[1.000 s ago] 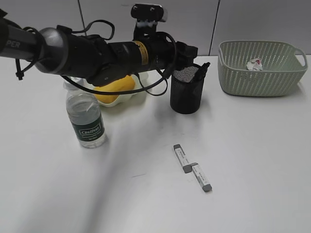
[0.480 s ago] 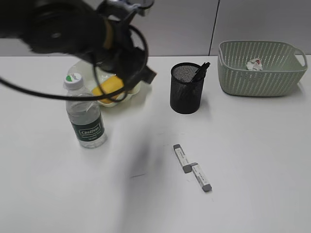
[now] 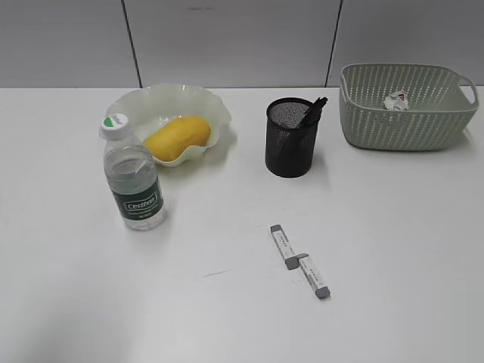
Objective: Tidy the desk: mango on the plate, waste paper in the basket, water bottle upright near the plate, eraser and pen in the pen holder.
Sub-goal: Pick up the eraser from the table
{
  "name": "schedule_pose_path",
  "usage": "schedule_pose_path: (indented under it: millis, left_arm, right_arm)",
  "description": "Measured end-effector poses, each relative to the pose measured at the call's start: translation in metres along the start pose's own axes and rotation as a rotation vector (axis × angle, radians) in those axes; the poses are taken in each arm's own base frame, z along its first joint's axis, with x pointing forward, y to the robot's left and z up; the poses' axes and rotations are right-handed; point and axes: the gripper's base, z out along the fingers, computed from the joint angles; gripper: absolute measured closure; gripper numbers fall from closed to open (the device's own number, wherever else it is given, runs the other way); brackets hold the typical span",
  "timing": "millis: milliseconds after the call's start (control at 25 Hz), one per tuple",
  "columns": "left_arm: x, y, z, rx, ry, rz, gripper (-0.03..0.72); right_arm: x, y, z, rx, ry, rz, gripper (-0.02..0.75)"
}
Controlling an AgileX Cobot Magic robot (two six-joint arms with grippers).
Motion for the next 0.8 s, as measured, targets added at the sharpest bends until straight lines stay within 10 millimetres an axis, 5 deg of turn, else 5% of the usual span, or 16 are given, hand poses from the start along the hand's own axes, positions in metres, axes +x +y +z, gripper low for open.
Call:
schedule_pose_path:
  millis: [160, 320, 800]
  left_arm:
    - [0.038, 0.013, -0.04, 0.064, -0.037, -0.009, 0.061]
    - [0.072, 0.023, -0.057, 0.104, -0.053, -0.011, 0.085]
    - [0.091, 0.03, -0.074, 0.138, -0.168, -0.021, 0.127]
  right_arm:
    - [0.0, 0.0, 0.0, -0.001, 0.0, 0.001, 0.358]
    - [0.0, 0.0, 0.0, -0.001, 0.0, 0.001, 0.365]
    - [-0.002, 0.0, 0.0, -0.004, -0.009, 0.002, 0.367]
